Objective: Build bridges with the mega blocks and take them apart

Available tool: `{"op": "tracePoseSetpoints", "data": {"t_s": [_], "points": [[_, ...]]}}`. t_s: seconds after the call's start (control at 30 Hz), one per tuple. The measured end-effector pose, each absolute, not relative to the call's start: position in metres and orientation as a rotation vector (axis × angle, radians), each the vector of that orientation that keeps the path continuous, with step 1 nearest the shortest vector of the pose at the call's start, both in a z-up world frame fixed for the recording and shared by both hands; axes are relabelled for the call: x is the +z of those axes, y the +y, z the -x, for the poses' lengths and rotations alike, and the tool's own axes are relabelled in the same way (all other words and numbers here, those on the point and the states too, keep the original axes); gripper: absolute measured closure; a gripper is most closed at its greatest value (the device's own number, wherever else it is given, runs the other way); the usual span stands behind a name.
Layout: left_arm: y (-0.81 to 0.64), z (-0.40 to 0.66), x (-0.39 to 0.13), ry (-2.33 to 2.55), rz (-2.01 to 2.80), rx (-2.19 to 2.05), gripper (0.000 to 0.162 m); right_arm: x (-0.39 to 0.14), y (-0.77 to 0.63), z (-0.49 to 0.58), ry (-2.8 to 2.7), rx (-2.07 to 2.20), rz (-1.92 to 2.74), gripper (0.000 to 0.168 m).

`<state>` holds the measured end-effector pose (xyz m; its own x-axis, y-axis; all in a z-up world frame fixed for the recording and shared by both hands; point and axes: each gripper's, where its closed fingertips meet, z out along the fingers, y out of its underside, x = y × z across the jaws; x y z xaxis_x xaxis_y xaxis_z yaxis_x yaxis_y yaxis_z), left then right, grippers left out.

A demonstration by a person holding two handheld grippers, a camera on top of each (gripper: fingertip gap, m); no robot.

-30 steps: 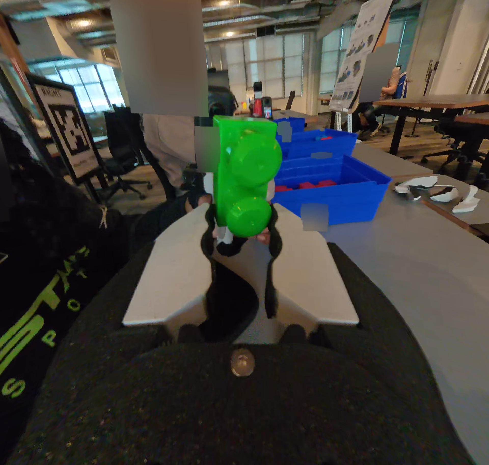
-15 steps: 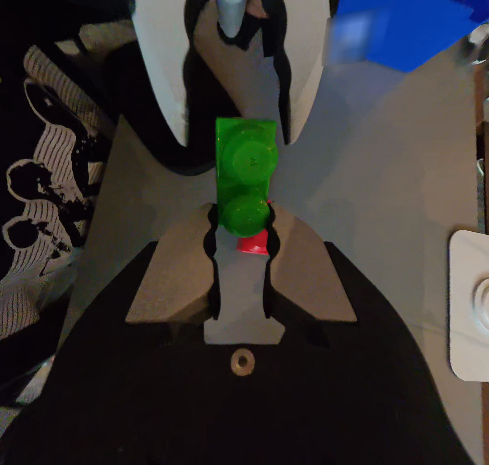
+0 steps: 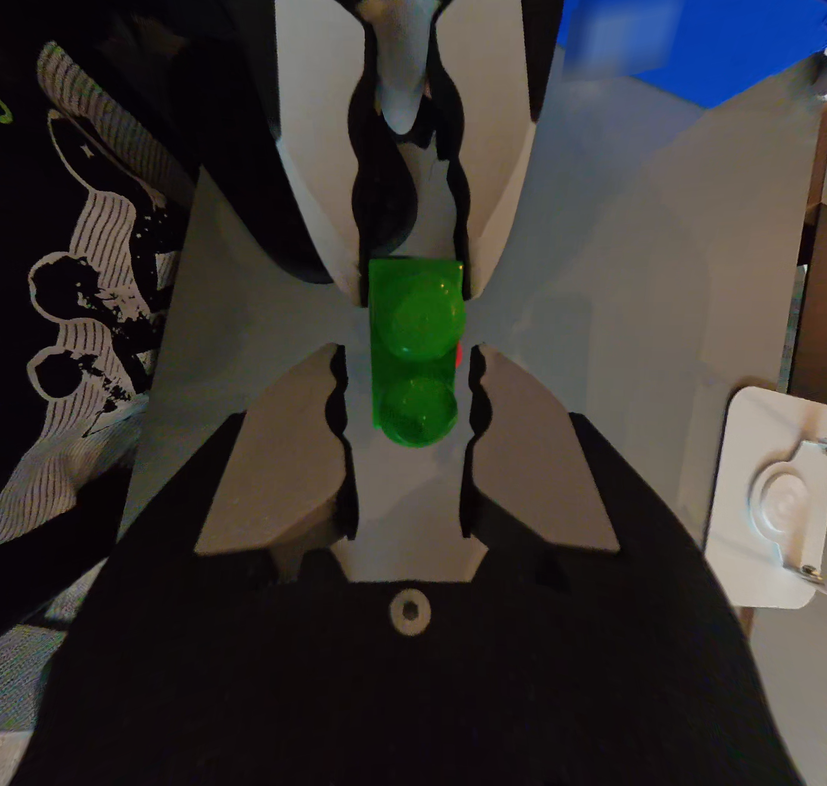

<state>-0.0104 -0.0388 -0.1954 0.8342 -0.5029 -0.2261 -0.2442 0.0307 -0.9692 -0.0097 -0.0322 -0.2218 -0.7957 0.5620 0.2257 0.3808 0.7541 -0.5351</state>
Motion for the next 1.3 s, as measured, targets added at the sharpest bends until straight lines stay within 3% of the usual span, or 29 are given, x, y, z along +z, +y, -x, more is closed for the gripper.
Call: {"op": "tracePoseSetpoints", "data": {"t_s": [0.13, 0.27, 0.4, 0.67, 1.3], "points": [[-0.037, 0.01, -0.196, 0.612, 1.548, -0.218, 0.127, -0.222, -0.033, 0.014, -2.596, 0.598, 0.716, 0.132], [-0.037, 0.014, -0.207, 0.629, 1.603, -0.245, 0.127, -0.226, -0.032, 0.014, -2.628, 0.555, 0.759, 0.133], [-0.037, 0.035, -0.235, 0.692, 1.715, -0.216, 0.104, -0.239, -0.015, 0.017, -2.643, 0.407, 0.842, 0.132], [-0.042, 0.064, -0.277, 0.719, 1.758, -0.356, 0.091, -0.26, 0.001, 0.023, -2.643, 0.268, 0.952, 0.132], [-0.053, 0.085, -0.289, 0.656, 1.752, -0.399, 0.102, -0.294, 0.002, 0.033, -2.702, 0.13, 1.035, 0.132]]}}
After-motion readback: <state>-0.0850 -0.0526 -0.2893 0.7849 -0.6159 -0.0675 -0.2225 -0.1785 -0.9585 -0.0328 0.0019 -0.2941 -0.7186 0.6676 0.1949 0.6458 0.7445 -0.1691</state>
